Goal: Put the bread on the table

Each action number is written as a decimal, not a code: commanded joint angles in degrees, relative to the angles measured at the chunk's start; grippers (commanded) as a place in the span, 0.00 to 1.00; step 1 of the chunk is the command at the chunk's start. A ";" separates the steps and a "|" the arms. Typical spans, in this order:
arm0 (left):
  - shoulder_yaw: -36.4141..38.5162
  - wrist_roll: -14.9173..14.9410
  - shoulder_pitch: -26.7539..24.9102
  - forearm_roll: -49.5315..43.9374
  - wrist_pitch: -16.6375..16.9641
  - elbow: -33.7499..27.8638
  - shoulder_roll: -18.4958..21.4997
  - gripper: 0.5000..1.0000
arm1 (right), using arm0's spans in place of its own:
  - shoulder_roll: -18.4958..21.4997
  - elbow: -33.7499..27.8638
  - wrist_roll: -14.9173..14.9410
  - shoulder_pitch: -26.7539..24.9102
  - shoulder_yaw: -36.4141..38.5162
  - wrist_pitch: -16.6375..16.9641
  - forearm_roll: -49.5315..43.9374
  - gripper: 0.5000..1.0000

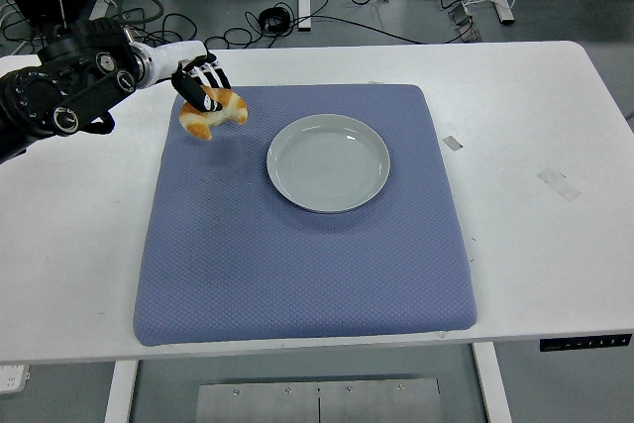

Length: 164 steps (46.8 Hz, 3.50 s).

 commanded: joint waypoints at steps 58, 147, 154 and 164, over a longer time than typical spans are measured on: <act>-0.76 0.04 2.96 -0.94 3.81 0.86 -2.58 0.00 | 0.00 0.00 -0.03 0.00 0.00 0.00 0.00 1.00; -37.58 0.65 9.29 -9.55 3.72 -5.03 -0.56 0.95 | 0.00 0.00 -0.03 0.00 0.00 0.00 0.00 1.00; -37.58 1.00 10.52 -18.23 3.90 -3.01 -0.73 0.96 | 0.00 0.00 -0.03 0.00 -0.09 0.00 0.00 1.00; -35.74 1.00 9.73 -34.86 4.69 6.40 -3.37 0.96 | 0.00 0.00 -0.03 0.00 0.00 0.00 0.00 1.00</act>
